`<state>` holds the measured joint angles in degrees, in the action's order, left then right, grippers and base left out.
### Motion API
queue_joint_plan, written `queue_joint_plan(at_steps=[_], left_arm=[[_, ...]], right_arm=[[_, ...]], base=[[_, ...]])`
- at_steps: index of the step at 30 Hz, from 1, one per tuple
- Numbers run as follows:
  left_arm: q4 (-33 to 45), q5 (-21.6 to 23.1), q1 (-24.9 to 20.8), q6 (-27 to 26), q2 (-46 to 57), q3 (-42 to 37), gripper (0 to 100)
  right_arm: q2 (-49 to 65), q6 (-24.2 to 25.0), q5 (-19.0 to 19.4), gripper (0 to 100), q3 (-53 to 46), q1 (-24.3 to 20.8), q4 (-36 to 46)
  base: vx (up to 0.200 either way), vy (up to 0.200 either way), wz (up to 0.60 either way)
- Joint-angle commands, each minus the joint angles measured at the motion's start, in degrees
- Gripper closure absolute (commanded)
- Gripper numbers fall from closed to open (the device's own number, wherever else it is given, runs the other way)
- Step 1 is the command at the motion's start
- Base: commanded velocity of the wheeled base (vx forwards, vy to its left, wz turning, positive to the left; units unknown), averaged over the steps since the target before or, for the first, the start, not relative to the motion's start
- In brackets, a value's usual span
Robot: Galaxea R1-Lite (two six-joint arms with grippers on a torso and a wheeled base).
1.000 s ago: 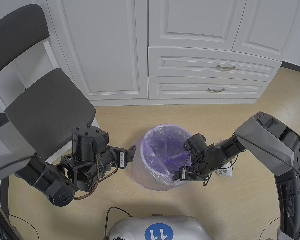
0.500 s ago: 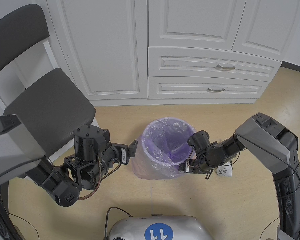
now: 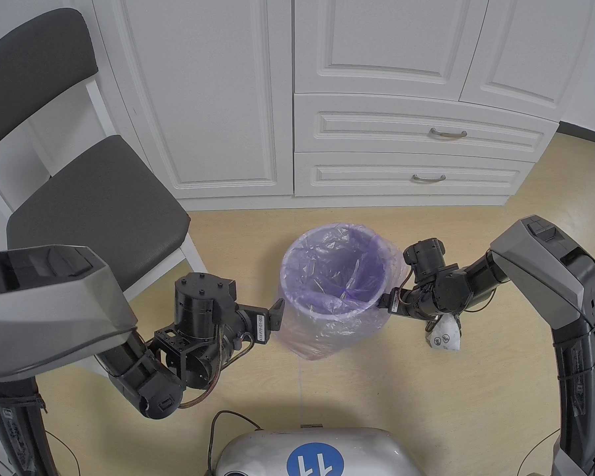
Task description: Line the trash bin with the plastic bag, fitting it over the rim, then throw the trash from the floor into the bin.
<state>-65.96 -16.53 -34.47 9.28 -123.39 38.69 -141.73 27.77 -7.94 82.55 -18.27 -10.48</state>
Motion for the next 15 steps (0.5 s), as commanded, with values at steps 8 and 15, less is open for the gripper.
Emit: queue_joint_plan(at_steps=[8, 15], left_arm=[[3.21, 0.62, -1.91, -0.22, -7.39, 8.59, 0], [27.56, 0.62, -3.05, 0.48, -7.92, 27.66, 0]], right_arm=[[-0.65, -3.07, 0.29, 0, -1.96, 2.19, 0.46], [2.42, -7.03, 0.29, 0, -4.95, 3.33, 0.38]], base=[[0.0, 0.0, 0.0], [0.0, 0.0, 0.0]])
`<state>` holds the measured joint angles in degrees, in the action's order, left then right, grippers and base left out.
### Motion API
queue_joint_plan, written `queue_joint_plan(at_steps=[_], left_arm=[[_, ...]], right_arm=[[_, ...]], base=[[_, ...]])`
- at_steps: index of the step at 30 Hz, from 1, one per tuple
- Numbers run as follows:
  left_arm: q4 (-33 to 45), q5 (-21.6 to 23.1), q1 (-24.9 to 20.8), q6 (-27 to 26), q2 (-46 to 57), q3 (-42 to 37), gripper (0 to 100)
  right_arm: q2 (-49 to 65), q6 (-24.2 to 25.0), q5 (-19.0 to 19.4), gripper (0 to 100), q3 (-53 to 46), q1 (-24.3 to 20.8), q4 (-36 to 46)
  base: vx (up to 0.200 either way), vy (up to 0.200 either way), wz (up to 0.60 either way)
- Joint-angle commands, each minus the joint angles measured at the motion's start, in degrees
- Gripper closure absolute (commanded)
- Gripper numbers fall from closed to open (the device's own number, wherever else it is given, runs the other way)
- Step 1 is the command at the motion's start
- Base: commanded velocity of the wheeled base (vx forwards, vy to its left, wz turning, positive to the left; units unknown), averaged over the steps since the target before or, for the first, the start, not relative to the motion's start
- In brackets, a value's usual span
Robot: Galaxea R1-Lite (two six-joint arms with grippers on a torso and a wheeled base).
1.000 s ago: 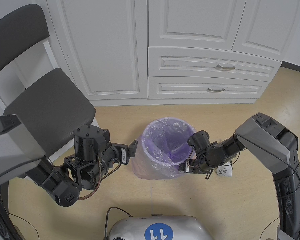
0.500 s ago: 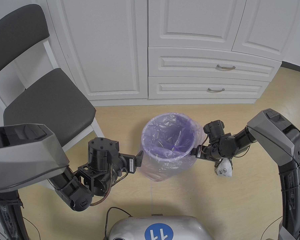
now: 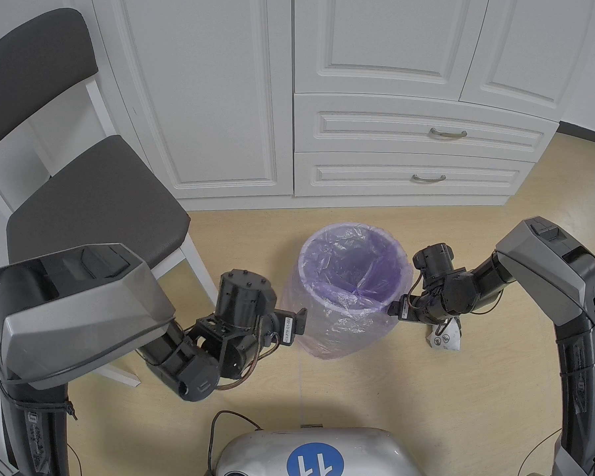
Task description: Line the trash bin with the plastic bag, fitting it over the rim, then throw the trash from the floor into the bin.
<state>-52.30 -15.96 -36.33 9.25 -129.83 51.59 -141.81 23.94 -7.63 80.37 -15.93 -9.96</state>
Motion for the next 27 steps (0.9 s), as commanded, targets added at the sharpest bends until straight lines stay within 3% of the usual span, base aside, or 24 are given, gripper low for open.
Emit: queue_joint_plan(at_steps=[1, 9, 16, 21, 27], left_arm=[[16.79, 0.05, -1.64, 0.77, -1.83, 17.58, 0], [37.53, -0.13, -5.16, 2.61, -6.93, 39.11, 0], [62.67, -1.36, -6.04, 7.53, -15.8, 63.0, 0], [65.31, -4.35, -6.04, 5.78, -18.27, 63.0, 0], [61.97, -6.37, -5.51, 5.78, -20.73, 63.0, 0]], right_arm=[[3.3, -4.25, -0.1, 0, -4.08, 0.99, -0.5], [7.34, -11.73, -0.37, 0, -9.01, 2.49, -0.24], [11.38, -15.42, -0.28, 0, -12.35, 3.36, -0.41], [14.46, -16.03, -0.1, 0, -12.96, 4.33, 0.12], [15.16, -16.65, -0.02, 0, -12.87, 6.27, -0.24]], base=[[0.0, 0.0, 0.0], [0.0, 0.0, 0.0], [0.0, 0.0, 0.0], [0.0, 0.0, 0.0], [0.0, 0.0, 0.0]])
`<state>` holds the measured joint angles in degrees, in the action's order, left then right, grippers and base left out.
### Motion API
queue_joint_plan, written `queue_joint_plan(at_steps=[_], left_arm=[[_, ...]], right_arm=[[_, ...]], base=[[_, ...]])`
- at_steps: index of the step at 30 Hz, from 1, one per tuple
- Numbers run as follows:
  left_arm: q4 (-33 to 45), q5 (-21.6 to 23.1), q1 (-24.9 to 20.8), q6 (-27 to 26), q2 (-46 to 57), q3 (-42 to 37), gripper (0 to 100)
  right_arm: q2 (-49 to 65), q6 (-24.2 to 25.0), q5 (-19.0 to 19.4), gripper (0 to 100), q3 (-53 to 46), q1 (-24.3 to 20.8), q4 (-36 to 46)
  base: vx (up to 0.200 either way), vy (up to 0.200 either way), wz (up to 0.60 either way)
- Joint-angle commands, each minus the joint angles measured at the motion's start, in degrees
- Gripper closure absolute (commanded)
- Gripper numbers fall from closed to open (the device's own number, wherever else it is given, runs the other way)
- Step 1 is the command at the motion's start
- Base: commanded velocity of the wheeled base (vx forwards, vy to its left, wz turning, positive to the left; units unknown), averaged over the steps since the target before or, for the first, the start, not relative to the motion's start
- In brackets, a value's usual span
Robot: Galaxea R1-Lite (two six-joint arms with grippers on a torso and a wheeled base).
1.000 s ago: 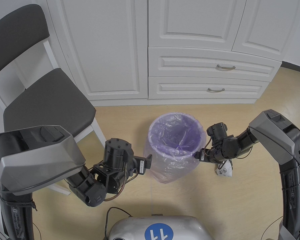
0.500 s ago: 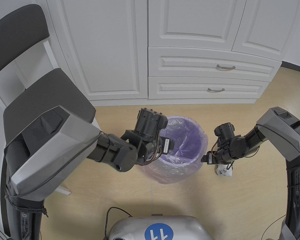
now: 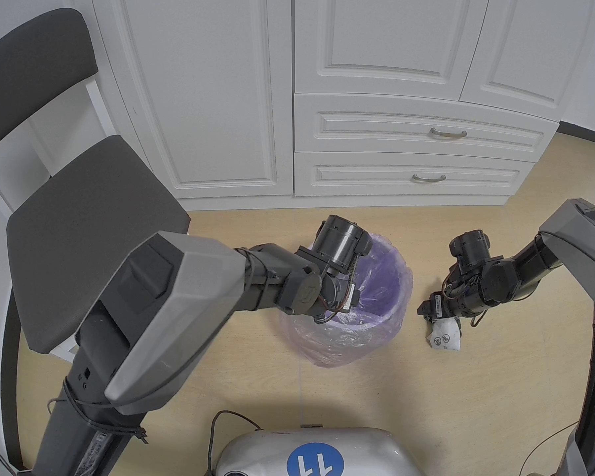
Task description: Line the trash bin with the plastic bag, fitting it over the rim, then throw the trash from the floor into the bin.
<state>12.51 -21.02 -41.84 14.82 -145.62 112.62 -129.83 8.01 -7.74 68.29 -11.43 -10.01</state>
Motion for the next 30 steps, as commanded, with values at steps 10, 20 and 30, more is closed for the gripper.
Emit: queue_joint_plan(at_steps=[10, 20, 30], left_arm=[[-12.16, -2.54, 2.46, -0.5, -9.95, 1.97, 0], [-13.03, -2.54, 3.61, -0.32, -11.0, 1.97, 0], [6.92, 1.77, 0.88, 4.34, 0.95, -0.91, 0]], right_arm=[[3.27, -0.71, 0.09, 0, -0.62, 2.21, -0.45], [3.09, -0.36, 0.09, 0, -0.26, 2.21, -0.54], [3.88, -0.27, 0.09, 0, -0.18, 2.29, -0.54]], base=[[0.0, 0.0, 0.0], [0.0, 0.0, 0.0], [0.0, 0.0, 0.0]])
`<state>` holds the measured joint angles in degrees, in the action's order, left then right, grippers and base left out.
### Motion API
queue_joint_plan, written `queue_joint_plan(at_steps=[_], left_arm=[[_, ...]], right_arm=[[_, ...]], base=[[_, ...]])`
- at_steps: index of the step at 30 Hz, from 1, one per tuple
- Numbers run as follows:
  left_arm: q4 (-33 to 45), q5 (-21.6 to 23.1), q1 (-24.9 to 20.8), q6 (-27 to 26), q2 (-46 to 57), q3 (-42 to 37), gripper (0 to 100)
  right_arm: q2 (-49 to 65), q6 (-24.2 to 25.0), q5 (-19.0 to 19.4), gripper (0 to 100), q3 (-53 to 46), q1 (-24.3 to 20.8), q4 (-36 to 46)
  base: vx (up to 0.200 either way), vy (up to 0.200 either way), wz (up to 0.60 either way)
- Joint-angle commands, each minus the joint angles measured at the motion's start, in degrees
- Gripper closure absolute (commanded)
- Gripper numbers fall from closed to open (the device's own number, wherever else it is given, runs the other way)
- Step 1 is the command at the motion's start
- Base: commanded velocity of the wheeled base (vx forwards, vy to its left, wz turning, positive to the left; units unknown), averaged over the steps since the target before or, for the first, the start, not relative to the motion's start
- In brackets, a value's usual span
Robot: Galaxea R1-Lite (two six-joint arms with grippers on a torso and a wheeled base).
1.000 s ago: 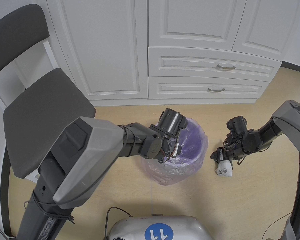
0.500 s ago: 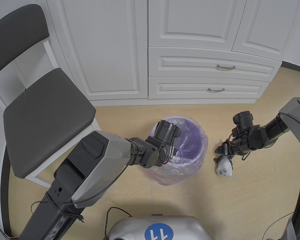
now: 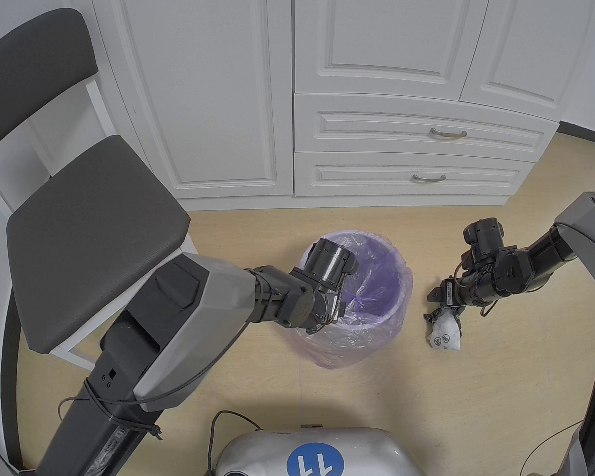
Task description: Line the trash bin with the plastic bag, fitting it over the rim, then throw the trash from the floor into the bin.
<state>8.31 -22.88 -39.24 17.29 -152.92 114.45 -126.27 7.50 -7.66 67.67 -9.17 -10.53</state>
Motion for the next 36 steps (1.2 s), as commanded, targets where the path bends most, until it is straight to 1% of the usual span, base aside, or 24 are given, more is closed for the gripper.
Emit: queue_joint_plan(at_steps=[1, 2, 3, 4, 5, 6, 11, 16, 19, 22, 25, 30, 33, 35, 36], left_arm=[[13.22, 4.95, -1.89, 1.79, 9.13, -3.53, 0], [17.61, 8.56, -2.24, 1.7, 11.24, -5.55, 0], [18.49, 9.52, -2.33, 1.61, 11.68, -5.99, 0], [18.49, 9.52, -2.33, 1.61, 11.68, -5.99, 0], [21.31, 12.6, -2.95, 1.52, 12.91, -7.75, 0], [21.66, 12.77, -3.03, 1.43, 12.91, -8.19, 0], [21.13, 12.6, -3.03, 1.35, 12.56, -11.35, 0], [20.6, 12.42, -2.59, 1.52, 10.01, -10.65, 0], [18.49, 12.51, -2.15, 1.96, 9.22, -9.5, 0], [15.5, 12.42, -1.1, 1.52, 6.84, -8.45, 0], [15.33, 12.33, 0.31, 1.26, 4.21, -7.31, 0], [14.89, 12.6, 2.15, 0.29, 3.59, -8.8, 0], [13.66, 12.42, 2.85, 0.29, 1.83, -7.39, 0], [9.88, 11.1, 4.17, 0.73, -2.82, -2.38, 0], [9.62, 10.84, 4.35, 0.73, -3.26, -1.77, 0]], right_arm=[[0.41, 0.15, 0.01, 0, 0.45, 0.2, -0.01], [0.41, 0.15, 0.01, 0, 0.36, 0.64, -0.01], [0.5, 0.15, 0.01, 0, 0.27, 0.64, -0.01], [0.5, 0.15, 0.01, 0, 0.27, 0.64, -0.01], [0.59, 0.06, 0.01, 0, 0.09, 0.64, -0.01], [0.59, -0.03, 0.01, 0, 0.01, 0.64, -0.01], [0.76, -0.11, 0.01, 0, -0.26, 0.64, -0.01], [0.59, -0.2, 0.01, 0, -0.26, 0.64, -0.01], [0.5, -0.29, 0.01, 0, -0.35, 0.64, 0.07], [0.06, -0.29, 0.01, 0, -0.26, 0.64, -0.01], [-0.38, -0.29, 0.01, 0, -0.26, 0.64, -0.01], [-0.73, -0.29, 0.01, 0, 0.18, 0.82, -0.01], [-1.61, -0.2, 0.01, 0, 0.53, 0.91, -0.1], [-2.58, -0.2, 0.01, 0, 0.8, 0.91, -0.1], [-2.67, -0.2, 0.01, 0, 0.8, 0.91, -0.1]], base=[[0.0, 0.0, 0.0], [0.0, 0.0, 0.0], [0.0, 0.0, 0.0], [0.0, 0.0, 0.0], [0.0, 0.0, 0.0], [0.0, 0.0, 0.0], [0.0, 0.0, 0.0], [0.0, 0.0, 0.0], [0.0, 0.0, 0.0], [0.0, 0.0, 0.0], [0.0, 0.0, 0.0], [0.0, 0.0, 0.0], [0.0, 0.0, 0.0], [0.0, 0.0, 0.0], [0.0, 0.0, 0.0]])
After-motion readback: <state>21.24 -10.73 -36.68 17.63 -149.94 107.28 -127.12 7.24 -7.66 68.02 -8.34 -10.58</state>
